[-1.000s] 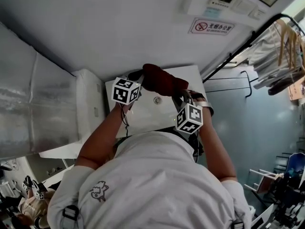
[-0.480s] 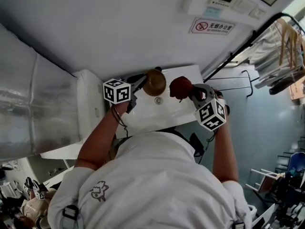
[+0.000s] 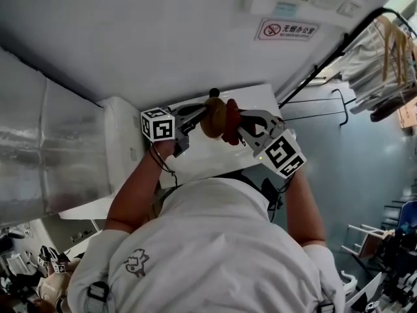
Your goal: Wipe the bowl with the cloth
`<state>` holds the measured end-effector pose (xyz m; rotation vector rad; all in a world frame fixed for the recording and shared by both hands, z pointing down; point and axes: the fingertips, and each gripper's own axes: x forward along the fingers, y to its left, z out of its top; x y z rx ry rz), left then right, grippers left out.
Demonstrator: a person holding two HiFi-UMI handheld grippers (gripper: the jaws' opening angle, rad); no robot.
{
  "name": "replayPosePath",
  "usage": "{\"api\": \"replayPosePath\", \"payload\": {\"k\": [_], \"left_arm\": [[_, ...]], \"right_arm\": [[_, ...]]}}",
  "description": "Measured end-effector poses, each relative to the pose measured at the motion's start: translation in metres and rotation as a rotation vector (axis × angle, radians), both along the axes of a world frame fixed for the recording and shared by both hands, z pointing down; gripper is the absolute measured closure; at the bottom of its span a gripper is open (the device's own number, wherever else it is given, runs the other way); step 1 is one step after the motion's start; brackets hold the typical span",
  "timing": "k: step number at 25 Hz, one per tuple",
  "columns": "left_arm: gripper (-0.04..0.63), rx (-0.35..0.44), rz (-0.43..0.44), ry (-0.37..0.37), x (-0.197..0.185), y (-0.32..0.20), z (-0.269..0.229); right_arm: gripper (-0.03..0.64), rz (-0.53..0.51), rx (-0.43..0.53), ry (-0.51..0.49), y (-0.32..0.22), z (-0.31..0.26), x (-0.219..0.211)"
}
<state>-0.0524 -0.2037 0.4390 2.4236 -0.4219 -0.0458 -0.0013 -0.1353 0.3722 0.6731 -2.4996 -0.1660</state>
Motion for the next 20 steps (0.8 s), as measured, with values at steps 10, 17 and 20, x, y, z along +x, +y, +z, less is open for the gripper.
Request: {"api": "replayPosePath", "payload": {"k": [10,17,20], "left_arm": [[0.572,0.135,0.271,0.226,0.032,0.05,-0.059],[0.572,0.221,0.287,0.424,0.029,0.056,-0.106],[0.572,0.229,0.262,0.483,0.026,0.05,-0.121]], "right_arm": [[0.565,-0.049,-0.069,-0.305,-0.021,-0.049,-0.008],[0.566,-0.02,-0.166,-0.429,-0.038,-0.043,-0.008],[0.566,-0.002,-0.206,-0.455,-0.04,-0.032,-0.01]]}}
